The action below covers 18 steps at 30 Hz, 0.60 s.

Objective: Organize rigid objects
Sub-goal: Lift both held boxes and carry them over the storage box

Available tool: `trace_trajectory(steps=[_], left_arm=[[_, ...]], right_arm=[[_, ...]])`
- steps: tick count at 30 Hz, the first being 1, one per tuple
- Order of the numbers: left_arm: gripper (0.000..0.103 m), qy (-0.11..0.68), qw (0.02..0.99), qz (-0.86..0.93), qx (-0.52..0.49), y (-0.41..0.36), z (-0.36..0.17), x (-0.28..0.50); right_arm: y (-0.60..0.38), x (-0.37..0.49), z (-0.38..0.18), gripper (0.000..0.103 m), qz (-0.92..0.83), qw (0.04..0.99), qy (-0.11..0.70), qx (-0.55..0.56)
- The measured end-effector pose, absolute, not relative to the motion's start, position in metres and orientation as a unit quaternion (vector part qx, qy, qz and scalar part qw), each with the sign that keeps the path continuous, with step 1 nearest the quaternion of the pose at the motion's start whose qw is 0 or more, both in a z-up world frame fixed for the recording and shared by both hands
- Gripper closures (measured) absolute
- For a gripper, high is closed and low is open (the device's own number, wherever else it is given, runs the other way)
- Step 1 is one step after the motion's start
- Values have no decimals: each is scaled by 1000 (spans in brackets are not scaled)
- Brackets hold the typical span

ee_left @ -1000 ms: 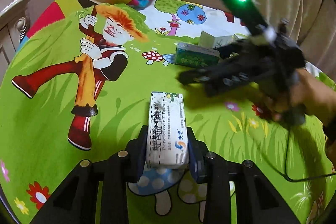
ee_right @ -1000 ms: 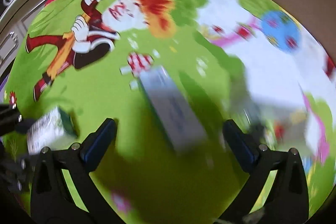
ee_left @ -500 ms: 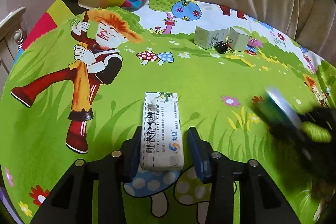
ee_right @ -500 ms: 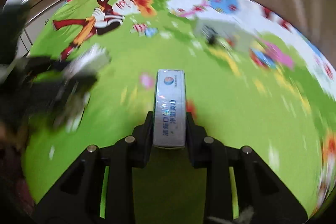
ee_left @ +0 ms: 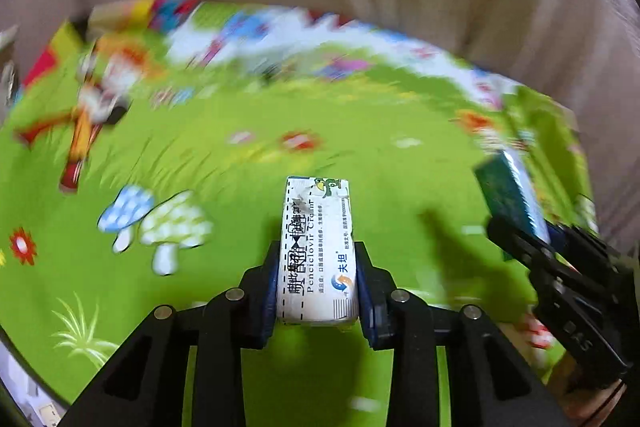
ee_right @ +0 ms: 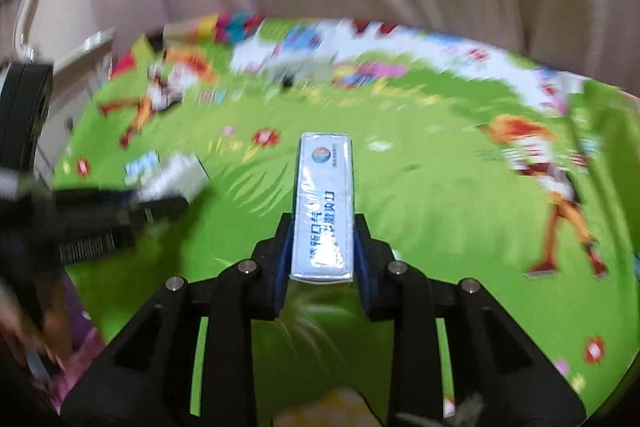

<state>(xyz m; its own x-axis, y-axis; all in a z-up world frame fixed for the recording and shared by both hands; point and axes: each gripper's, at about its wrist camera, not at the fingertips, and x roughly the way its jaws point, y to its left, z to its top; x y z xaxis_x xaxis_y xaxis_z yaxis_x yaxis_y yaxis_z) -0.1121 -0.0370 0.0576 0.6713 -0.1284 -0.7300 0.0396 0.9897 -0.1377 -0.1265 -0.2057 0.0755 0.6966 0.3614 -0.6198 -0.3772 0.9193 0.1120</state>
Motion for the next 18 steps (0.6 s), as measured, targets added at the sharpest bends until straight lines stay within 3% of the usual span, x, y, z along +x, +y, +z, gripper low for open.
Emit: trace_trajectory(steps=[10, 18], left_arm=[[69, 168, 980, -105, 25, -123, 222, -177], [69, 35, 992, -96, 68, -141, 278, -232]], right_arm=[[-277, -208, 196, 71, 91, 989, 112, 17], [-287, -260, 258, 71, 67, 997, -20, 24]])
